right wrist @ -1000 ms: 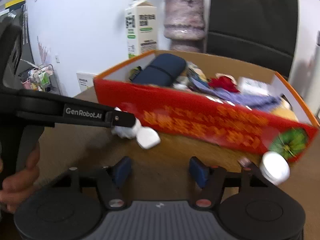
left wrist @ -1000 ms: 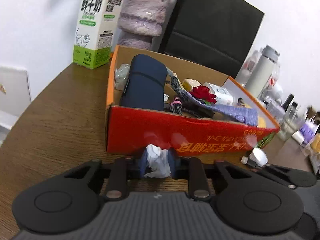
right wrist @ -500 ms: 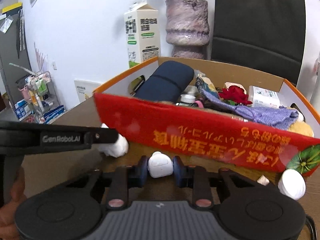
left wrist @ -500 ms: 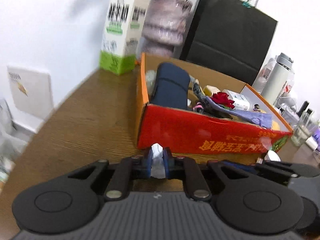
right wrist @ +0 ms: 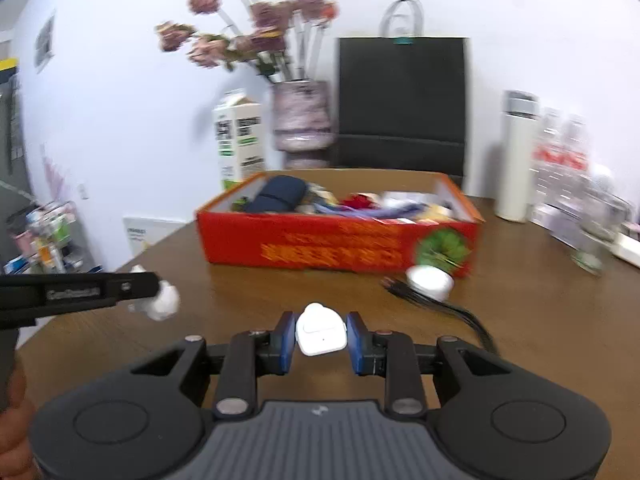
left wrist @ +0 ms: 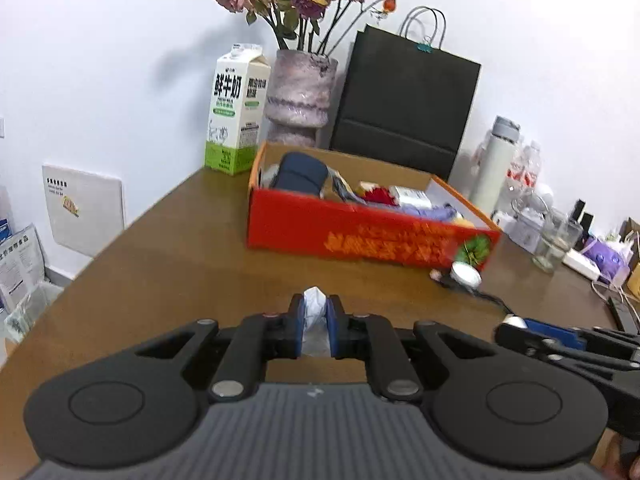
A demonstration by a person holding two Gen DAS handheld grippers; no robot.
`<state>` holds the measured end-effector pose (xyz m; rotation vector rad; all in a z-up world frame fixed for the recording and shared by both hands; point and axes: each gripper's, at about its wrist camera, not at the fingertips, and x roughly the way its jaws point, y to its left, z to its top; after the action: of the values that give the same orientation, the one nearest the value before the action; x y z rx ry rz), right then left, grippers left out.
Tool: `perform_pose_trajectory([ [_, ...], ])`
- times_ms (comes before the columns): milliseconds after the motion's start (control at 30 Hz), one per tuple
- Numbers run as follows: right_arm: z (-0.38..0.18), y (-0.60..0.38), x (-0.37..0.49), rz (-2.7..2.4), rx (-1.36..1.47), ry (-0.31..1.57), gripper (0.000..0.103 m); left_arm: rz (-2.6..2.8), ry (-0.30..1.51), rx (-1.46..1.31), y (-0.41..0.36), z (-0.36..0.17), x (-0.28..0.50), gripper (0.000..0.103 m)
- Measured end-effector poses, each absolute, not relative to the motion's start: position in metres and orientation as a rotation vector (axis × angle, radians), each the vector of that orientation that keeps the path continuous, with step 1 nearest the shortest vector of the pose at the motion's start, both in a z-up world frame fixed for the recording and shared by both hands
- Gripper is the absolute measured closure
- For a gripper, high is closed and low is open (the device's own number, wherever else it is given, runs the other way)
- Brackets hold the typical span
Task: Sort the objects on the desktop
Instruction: 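Lift both white tissues and carry them over the red box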
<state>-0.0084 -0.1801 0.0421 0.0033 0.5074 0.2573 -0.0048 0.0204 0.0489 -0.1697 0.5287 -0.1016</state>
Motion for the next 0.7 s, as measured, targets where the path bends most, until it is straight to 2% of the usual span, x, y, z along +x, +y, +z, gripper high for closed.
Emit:
perform_pose_trajectory([
  [300,0.030,-0.231,-0.062,0.145,0.083,0.512,0.077,-0.081,0.538,-0.081,-0.010,0.042,-0.049,0.090],
  [700,0.036,-0.244,-0.107,0.149,0.102,0.470,0.077,-0.054,0.543,-0.069,-0.014,0.045,-0.075,0.090],
])
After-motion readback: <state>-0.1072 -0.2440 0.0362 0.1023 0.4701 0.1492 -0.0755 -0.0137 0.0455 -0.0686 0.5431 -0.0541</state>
